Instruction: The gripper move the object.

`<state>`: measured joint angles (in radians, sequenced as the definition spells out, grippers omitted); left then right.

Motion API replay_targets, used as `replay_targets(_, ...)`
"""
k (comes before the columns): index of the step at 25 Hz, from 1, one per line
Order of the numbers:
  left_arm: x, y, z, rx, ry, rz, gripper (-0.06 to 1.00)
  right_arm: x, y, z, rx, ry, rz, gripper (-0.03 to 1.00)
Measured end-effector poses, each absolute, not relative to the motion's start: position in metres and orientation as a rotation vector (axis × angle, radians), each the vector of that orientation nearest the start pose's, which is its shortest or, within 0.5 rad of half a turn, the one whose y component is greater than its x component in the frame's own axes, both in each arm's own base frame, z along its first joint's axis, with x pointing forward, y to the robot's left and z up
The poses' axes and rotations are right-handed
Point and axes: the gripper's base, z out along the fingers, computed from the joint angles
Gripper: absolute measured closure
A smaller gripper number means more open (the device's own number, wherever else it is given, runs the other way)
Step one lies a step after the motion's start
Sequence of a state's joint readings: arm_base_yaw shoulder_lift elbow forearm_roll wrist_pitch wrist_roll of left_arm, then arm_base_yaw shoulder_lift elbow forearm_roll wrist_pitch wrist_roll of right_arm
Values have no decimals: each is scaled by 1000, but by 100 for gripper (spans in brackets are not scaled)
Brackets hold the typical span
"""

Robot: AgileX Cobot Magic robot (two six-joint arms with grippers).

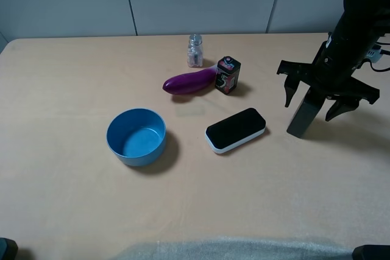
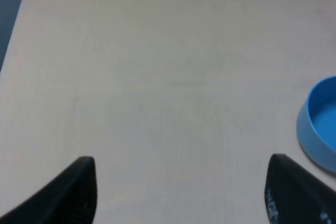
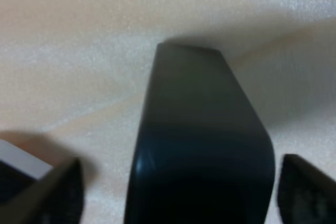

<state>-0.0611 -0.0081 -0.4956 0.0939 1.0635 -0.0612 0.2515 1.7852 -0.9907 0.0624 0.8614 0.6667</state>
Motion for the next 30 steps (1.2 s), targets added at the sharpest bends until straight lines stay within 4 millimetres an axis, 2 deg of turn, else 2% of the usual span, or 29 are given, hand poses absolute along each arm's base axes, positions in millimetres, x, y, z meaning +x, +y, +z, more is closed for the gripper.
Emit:
replay_targets(9,-5,8,276,-5,2040,36,21,292,79,154,697,3088,66,66)
replay_targets(20,-5,8,276,-5,2039,36,21,295,80,156,600,3101,72,67)
replay_targets(25,-5,8,276,-5,2039,36,21,311,85,176,488,3056,114,67)
replay_targets(30,-5,8,276,-5,2037,36,21,326,87,222,391,2925,166,67)
